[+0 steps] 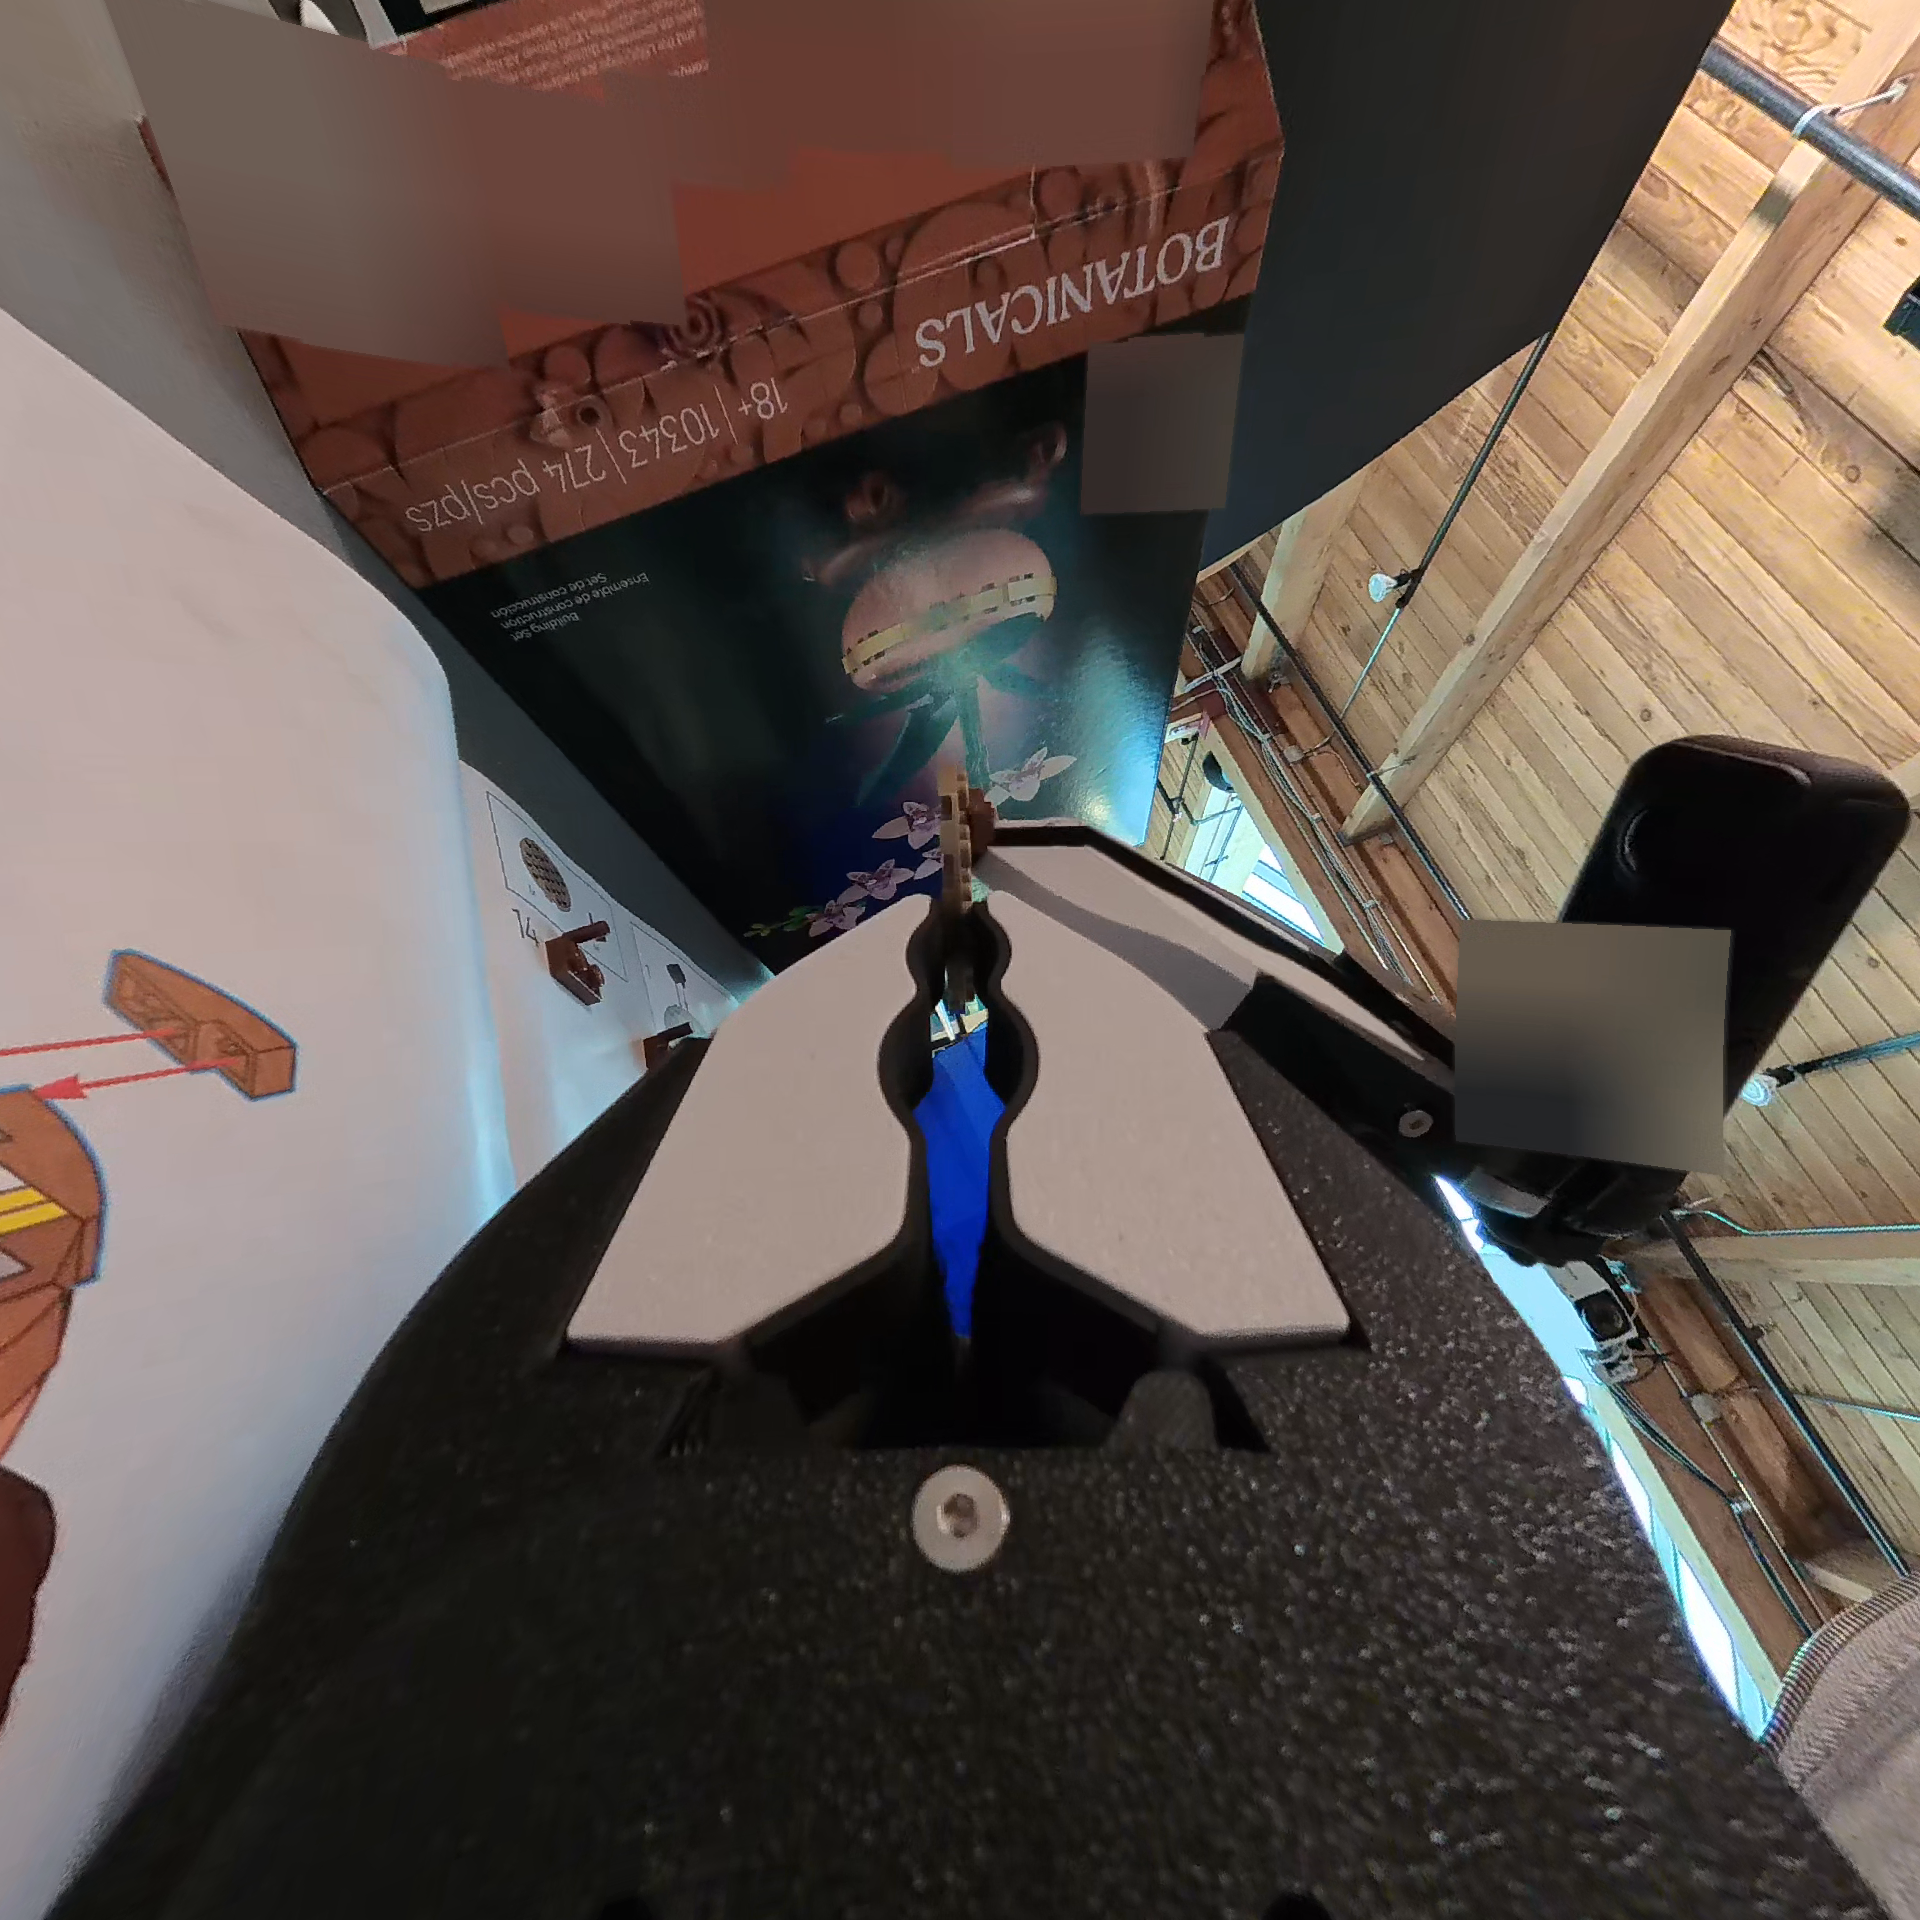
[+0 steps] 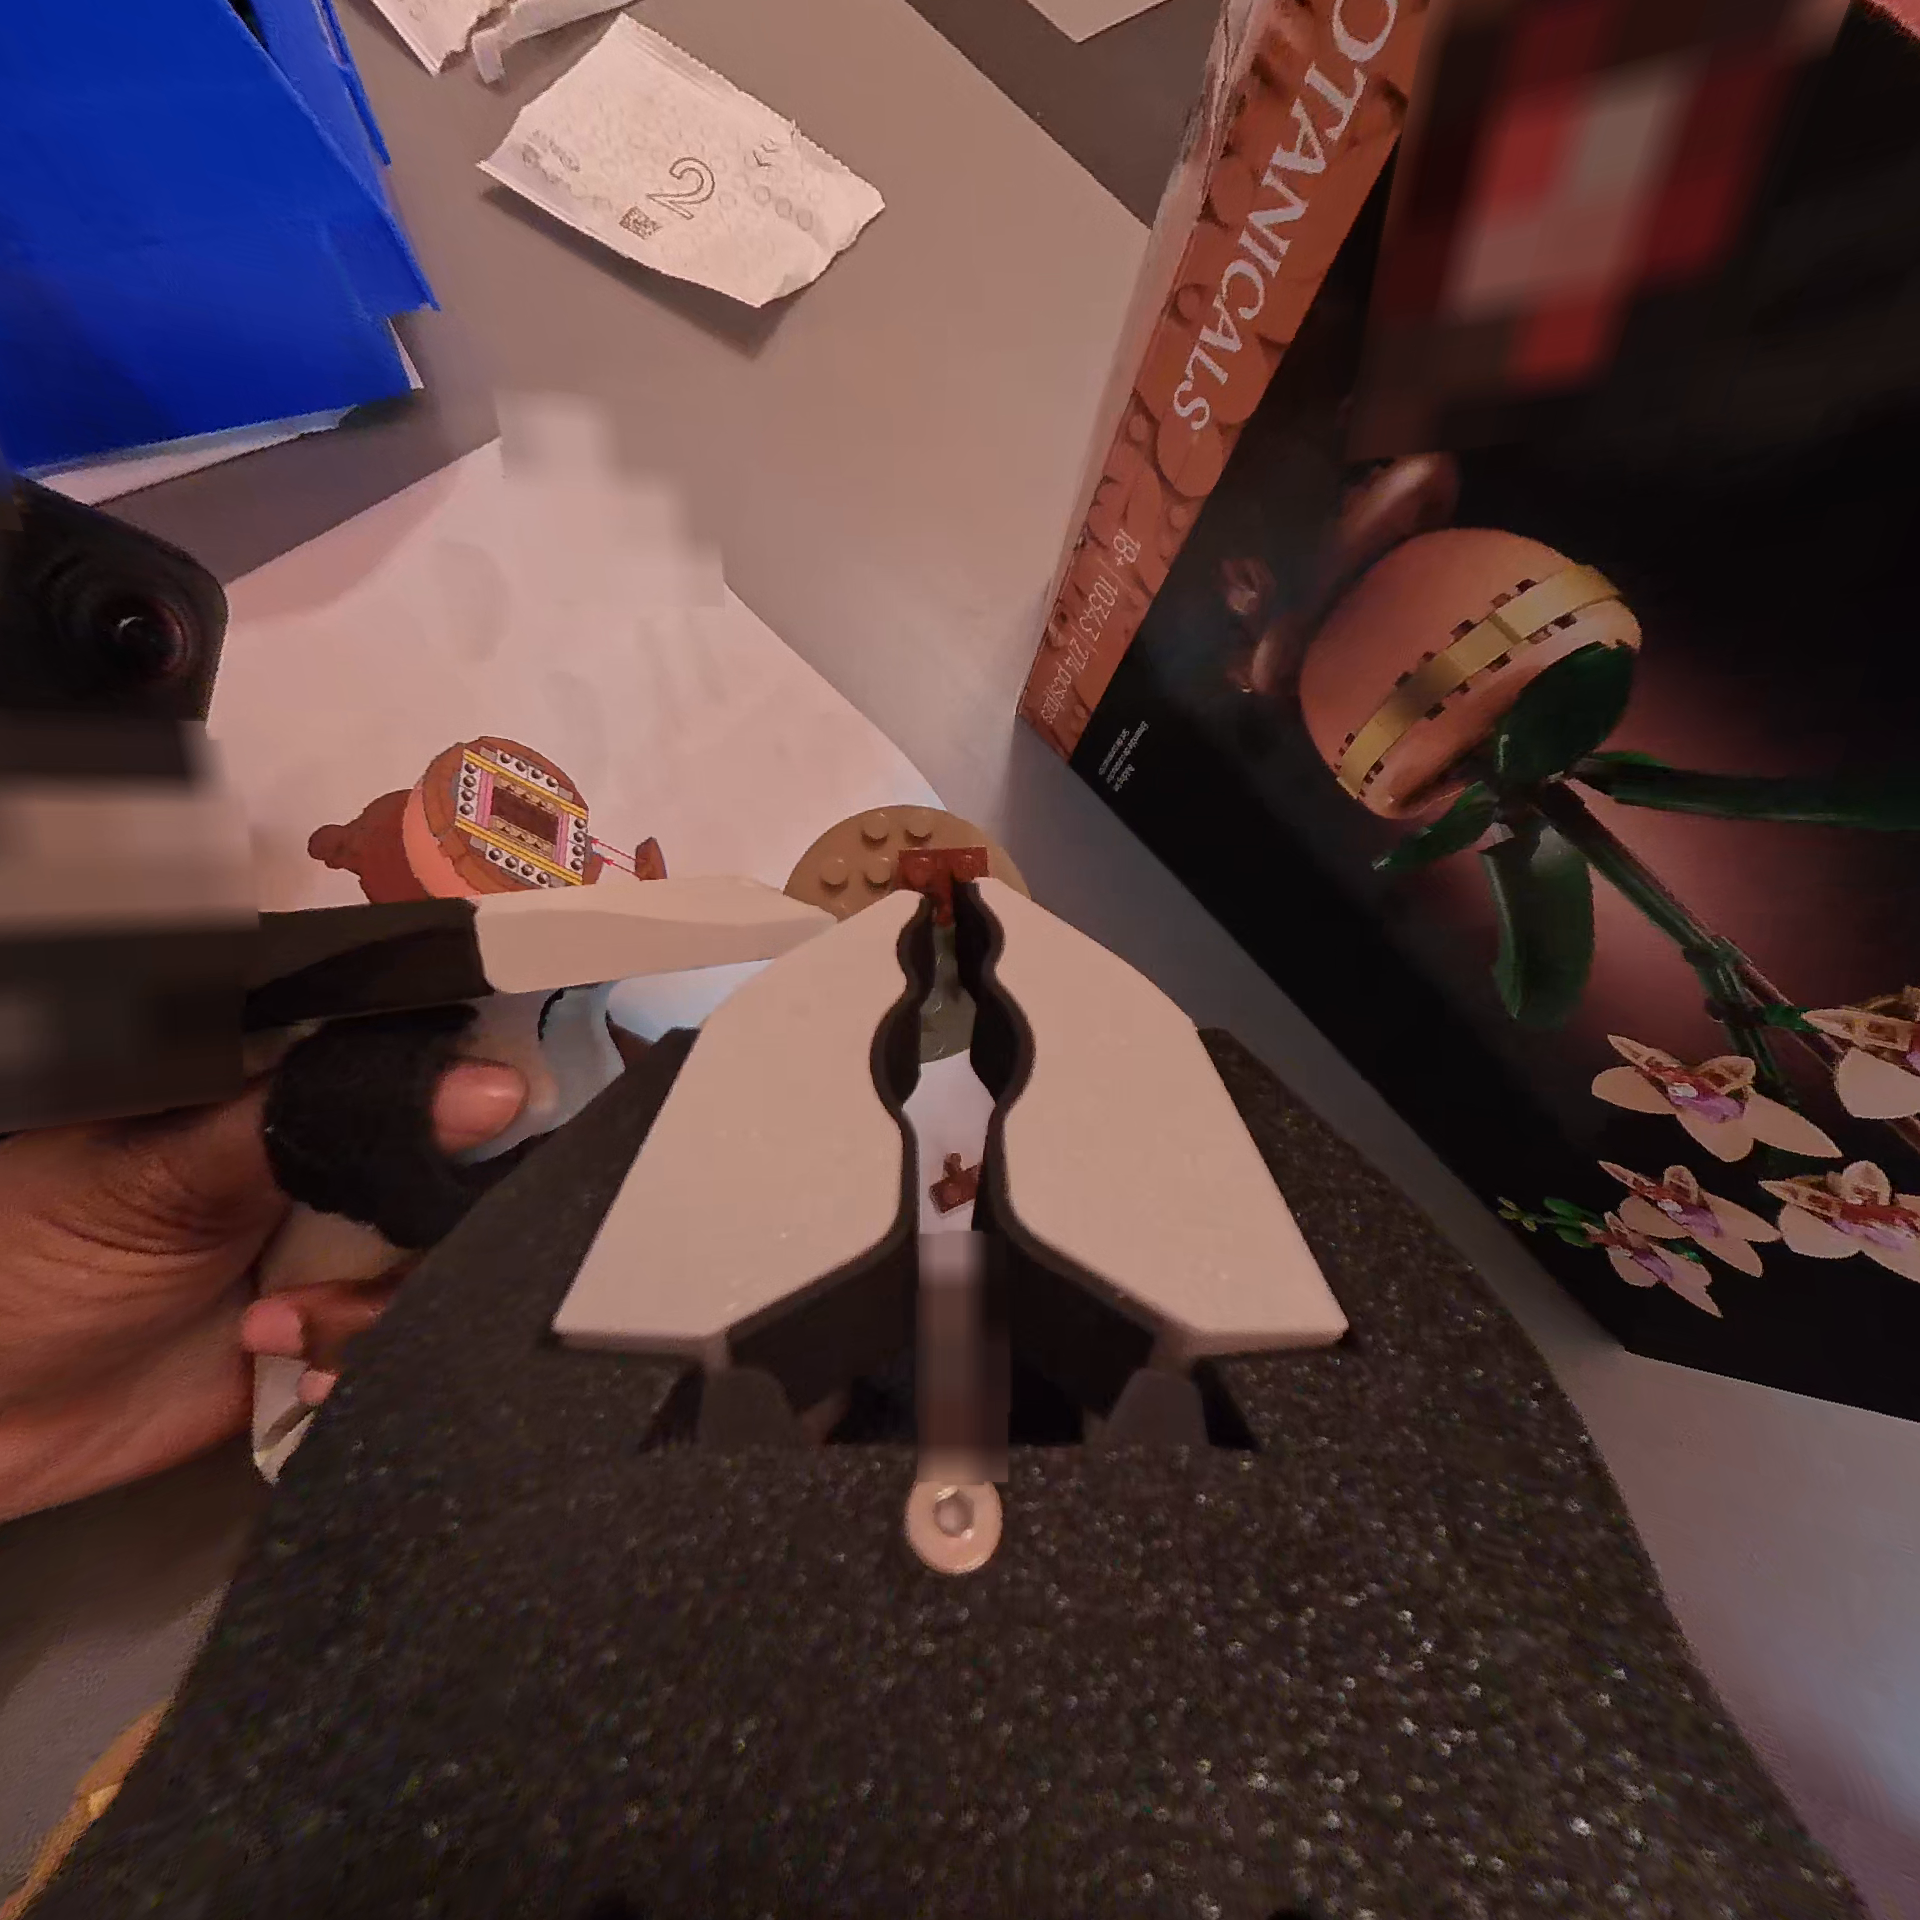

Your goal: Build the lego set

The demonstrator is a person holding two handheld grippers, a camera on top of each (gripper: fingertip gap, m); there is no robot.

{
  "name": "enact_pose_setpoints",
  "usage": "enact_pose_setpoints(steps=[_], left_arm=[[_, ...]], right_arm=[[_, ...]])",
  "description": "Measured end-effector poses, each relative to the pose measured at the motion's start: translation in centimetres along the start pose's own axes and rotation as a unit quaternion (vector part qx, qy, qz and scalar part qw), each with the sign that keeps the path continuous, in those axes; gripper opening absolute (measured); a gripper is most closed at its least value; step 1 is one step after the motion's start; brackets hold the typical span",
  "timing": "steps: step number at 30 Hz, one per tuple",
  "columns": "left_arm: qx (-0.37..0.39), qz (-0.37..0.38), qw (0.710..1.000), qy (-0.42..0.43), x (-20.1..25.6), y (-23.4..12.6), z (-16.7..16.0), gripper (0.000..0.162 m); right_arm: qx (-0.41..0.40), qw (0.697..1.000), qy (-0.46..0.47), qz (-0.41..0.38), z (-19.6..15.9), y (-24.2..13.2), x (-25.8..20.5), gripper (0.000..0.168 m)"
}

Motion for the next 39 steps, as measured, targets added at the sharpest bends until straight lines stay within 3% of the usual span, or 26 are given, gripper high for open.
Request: enact_pose_setpoints(steps=[9, 14, 16, 19, 22, 28, 32, 39], left_arm=[[-0.005, 0.000, 1.000, -0.014, -0.2, 0.0, -0.1, 0.004], [-0.033, 0.003, 0.999, -0.027, -0.3, 0.1, -0.4, 0.004], [-0.060, 0.000, 0.997, -0.039, -0.3, 0.2, -0.8, 0.004], [-0.114, -0.017, 0.992, -0.059, 0.4, 0.1, -1.4, 0.004], [-0.164, -0.038, 0.982, -0.081, 1.5, -0.2, -1.9, 0.004], [-0.200, -0.052, 0.973, -0.100, 3.2, -0.9, -2.8, 0.004], [-0.210, -0.054, 0.971, -0.104, 3.4, -1.2, -3.4, 0.004], [-0.220, -0.051, 0.971, -0.074, 3.4, -1.3, -3.7, 0.003]], right_arm=[[0.000, 1.000, -0.003, -0.006, 0.0, -0.2, 0.0, 0.015], [0.028, 1.000, -0.010, 0.008, -0.2, -2.2, 1.1, 0.044], [0.057, 0.997, 0.019, 0.045, -0.8, -3.4, 2.4, 0.061], [0.091, 0.968, 0.126, 0.197, -1.5, -4.9, 3.6, 0.074], [0.101, 0.901, 0.239, 0.347, -1.8, -5.6, 3.9, 0.070], [0.034, 0.828, 0.308, 0.467, -3.3, -3.9, 1.8, 0.048], [-0.003, 0.810, 0.310, 0.497, -4.1, -3.3, 0.7, 0.040], [0.008, 0.783, 0.329, 0.528, -4.0, -3.7, 0.6, 0.010]])
Point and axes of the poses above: each gripper's, where its closed fingertips meet, y out along the fingers, z out of its top, x = y × z across the jaws, the point moved 3 cm from there along -y, back along the fingers, and after that the axes turned 3 degrees about -x, right-handed, at the moved point
